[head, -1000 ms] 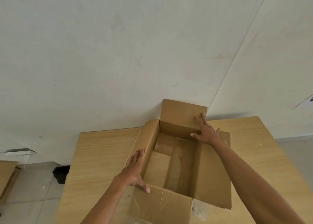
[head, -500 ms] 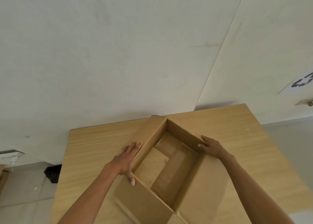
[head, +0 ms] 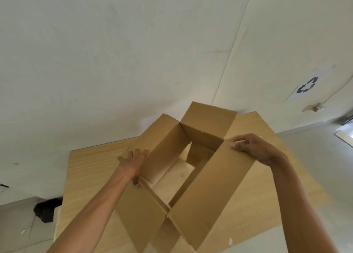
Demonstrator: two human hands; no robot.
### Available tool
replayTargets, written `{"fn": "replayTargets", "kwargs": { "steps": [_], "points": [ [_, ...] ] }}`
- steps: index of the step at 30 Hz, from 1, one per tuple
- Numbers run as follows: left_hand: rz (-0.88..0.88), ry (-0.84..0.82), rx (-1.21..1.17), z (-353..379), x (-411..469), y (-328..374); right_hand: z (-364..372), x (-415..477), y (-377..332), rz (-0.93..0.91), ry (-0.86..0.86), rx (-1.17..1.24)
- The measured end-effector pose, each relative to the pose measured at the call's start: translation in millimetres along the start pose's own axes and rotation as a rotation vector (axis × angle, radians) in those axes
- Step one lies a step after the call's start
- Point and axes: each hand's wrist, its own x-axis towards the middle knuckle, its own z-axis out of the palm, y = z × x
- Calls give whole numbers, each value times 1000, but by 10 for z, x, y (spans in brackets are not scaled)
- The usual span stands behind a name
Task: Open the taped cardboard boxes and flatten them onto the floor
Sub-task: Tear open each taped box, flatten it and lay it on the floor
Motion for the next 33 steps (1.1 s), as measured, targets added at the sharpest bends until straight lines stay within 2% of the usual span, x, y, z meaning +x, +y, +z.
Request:
{"fn": "replayTargets", "kwargs": {
  "steps": [2, 4, 6, 7, 9, 11, 13, 14, 18, 21, 23, 24, 28, 33],
  "points": [
    [132, 112, -122, -247, -153, 97, 75, -195, -302, -87, 75, 95],
    [360, 218, -471, -579, -431, 296, 180, -322, -589, -146, 116, 110],
    [512, 147, -756, -887, -735, 565, 299, -342, -819, -164, 89, 152],
    [560, 104, -814, -992, -865, 698, 365, -312, -905, -165, 71, 176],
    [599, 126, -693, -1074, -1029, 909, 511, -215, -1013, -161, 56, 222],
    [536, 266, -397, -1006, -1061, 1028, 650, -116, -1027, -155, 29, 282],
    [450, 429, -233, -890, -1002, 1099, 763, -55, -976, -140, -7, 371],
    [420, 479, -213, -832, -916, 1109, 809, -36, -920, -133, -21, 432],
    [320, 509, -188, -679, -614, 1049, 986, -14, -463, -131, 12, 680],
    [237, 573, -151, -596, -436, 935, 1089, -140, 40, -112, 184, 628],
    [186, 559, -154, -487, -299, 845, 1142, -250, 375, -77, 285, 529],
    [174, 555, -159, -426, -235, 797, 1184, -295, 513, -56, 270, 516],
    [189, 491, -310, -235, -61, 512, 1468, -383, 776, 2, 7, 474],
    [113, 313, -261, 128, 67, 215, 1825, -203, 893, 40, -29, 329]
  ]
}}
